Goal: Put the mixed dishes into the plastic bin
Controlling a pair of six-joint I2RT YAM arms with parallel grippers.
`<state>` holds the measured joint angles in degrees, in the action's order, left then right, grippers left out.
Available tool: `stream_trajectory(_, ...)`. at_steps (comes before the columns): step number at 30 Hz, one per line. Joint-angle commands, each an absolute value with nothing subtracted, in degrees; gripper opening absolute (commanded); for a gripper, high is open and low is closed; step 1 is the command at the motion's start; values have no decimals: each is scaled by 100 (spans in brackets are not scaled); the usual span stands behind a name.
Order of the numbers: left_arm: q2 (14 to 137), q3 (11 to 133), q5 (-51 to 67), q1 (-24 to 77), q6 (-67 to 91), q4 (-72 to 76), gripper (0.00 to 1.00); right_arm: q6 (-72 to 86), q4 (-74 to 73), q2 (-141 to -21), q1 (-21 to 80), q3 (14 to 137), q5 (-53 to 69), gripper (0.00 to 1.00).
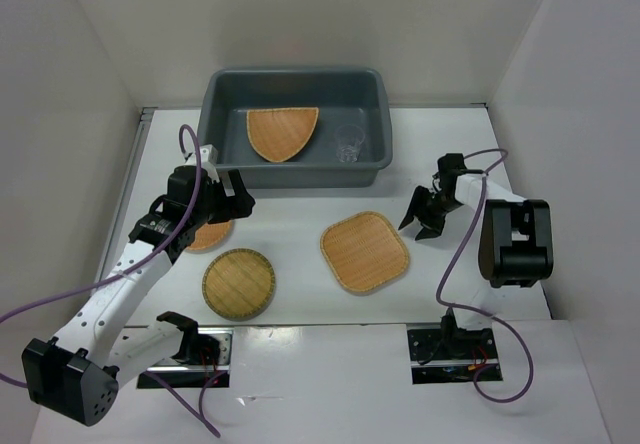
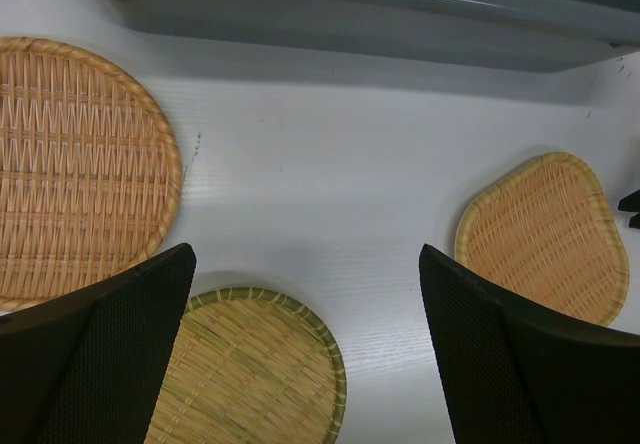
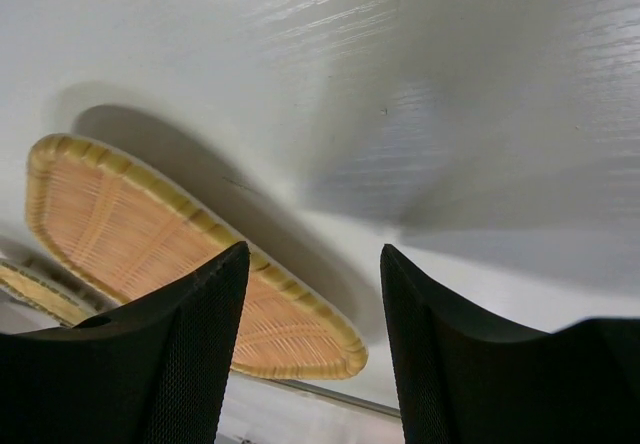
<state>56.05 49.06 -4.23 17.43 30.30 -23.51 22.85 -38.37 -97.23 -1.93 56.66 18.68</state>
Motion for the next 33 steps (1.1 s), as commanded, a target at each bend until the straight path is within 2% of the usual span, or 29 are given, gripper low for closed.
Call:
stream_trajectory(1,5590,4896,-483,1723,3015,-2136,99,2241,-3656,-9256,-308,5748,1837,61)
stream_trajectory(16,5643,4896,-483,1723,3015,-2136,99,2136,-3533,-9570,-246,5555,2803,61)
stream_trajectory(22,5643,4896,-483,1723,3015,-2136,99,2030,-3533,-9957,-27,5502,2936,55)
stream_trajectory(27,5643,4896,-483,1723,3015,-2136,99,2030,-3480,-10020,79,5502,3102,55)
stream_trajectory(33,5643,4896,-483,1723,3015,-2136,99,2030,-3480,-10203,132,5432,3436,51)
